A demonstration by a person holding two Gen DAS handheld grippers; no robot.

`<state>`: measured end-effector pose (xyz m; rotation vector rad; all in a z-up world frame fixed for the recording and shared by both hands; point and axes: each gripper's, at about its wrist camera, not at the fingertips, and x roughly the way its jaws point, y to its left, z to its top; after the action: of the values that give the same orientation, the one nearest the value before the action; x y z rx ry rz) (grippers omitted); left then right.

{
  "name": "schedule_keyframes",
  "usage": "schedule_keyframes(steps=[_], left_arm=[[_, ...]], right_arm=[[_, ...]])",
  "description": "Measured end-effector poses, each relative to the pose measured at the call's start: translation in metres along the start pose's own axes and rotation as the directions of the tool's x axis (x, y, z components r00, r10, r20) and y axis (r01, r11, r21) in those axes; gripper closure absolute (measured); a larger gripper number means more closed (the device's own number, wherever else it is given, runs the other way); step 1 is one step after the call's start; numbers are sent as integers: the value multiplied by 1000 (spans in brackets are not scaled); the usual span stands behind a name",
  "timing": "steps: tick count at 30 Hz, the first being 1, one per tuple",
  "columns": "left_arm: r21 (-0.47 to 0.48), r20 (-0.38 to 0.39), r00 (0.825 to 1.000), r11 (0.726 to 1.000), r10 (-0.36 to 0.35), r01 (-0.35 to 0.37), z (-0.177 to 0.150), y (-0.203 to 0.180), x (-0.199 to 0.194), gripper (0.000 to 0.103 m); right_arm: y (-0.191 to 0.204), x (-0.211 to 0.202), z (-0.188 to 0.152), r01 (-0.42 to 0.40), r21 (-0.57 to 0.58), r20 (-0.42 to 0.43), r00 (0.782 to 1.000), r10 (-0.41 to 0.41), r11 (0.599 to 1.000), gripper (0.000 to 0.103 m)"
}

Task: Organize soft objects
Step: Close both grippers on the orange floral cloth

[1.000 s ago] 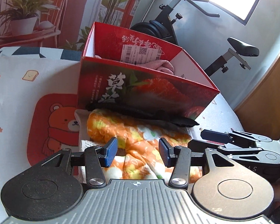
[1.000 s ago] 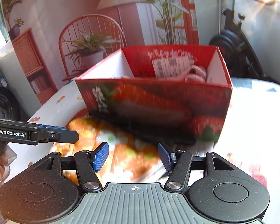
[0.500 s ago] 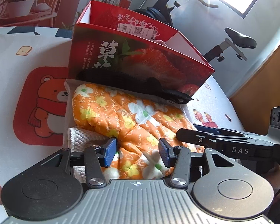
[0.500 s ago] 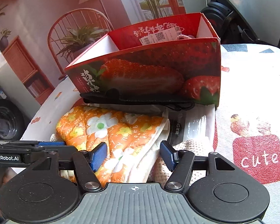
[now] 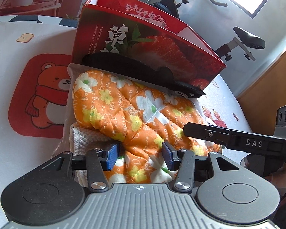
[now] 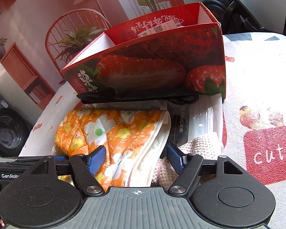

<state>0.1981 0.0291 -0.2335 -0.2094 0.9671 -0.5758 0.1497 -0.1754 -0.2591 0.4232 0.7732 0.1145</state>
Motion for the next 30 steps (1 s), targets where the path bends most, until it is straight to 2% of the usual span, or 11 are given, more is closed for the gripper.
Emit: schedule_keyframes(steps=[3,5,10,13,17,23,27,30], left_arm=[[0,1,1000,1000,3,-3,-1,-1,1,52],[-4,1,1000,1000,4,-4,-1,-1,1,52],[-19,3,1000,1000,-2,2,-2,3,0,52],[-41,9,1000,999,-15,16,-1,7,-3,52],[-93,44,999,995,-19,23,3,14,-15,52],[-129,140,988,990,69,-51,20,27,-37,52],[-152,147,983,984,112,-90,35,40,-29,52],[-161,98,989,983,109,-92,43,44,-13,51]], right_arm=[[-1,1,1,-13,24,4,1000,13,1000,37],[2,0,2,-20,19,9,1000,20,1000,50],[15,-5,4,-13,-56,31,999,14,998,75],[23,-7,3,9,-127,40,999,-4,992,85],[22,-8,3,17,-138,47,999,-10,990,88],[18,-9,2,18,-127,52,999,-11,992,88],[17,-8,2,18,-129,53,999,-11,991,88],[17,-8,2,18,-129,52,999,-11,991,88]])
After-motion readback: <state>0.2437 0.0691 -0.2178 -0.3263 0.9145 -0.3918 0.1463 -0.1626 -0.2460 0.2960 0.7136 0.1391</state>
